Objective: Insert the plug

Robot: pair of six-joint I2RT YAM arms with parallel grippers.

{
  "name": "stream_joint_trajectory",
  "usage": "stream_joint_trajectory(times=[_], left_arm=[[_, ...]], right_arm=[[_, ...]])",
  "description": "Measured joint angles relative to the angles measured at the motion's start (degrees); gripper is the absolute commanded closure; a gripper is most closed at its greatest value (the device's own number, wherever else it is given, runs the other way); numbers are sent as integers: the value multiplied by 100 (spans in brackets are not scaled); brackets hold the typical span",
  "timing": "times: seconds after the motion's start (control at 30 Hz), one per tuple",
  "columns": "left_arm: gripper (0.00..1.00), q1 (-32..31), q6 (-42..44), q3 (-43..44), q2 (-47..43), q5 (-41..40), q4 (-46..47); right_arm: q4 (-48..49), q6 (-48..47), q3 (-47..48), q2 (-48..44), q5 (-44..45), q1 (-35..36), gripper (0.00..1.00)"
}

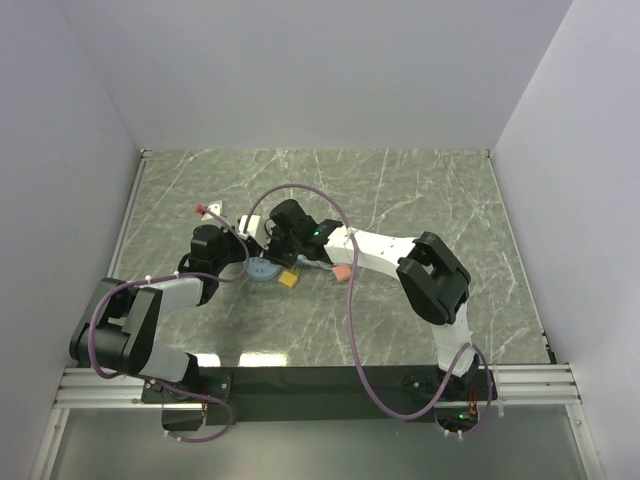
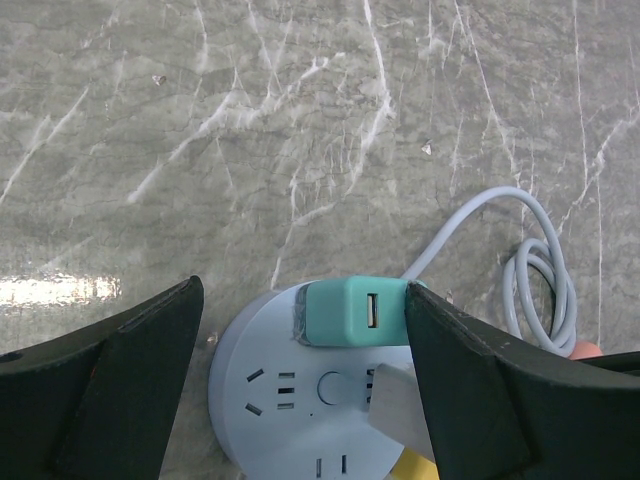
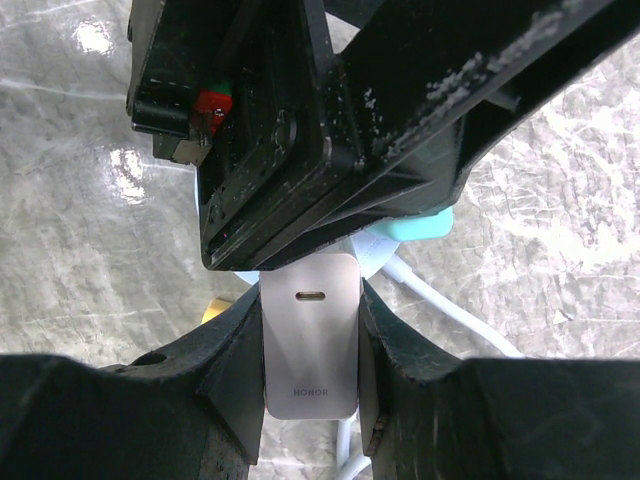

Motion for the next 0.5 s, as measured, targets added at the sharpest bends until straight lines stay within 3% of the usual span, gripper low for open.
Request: stream_joint_trajectory(times=[0.5], left_arm=[[12, 52, -28, 0, -9, -107, 0]], right_arm=[[-682, -234, 772, 411, -26, -2, 100]])
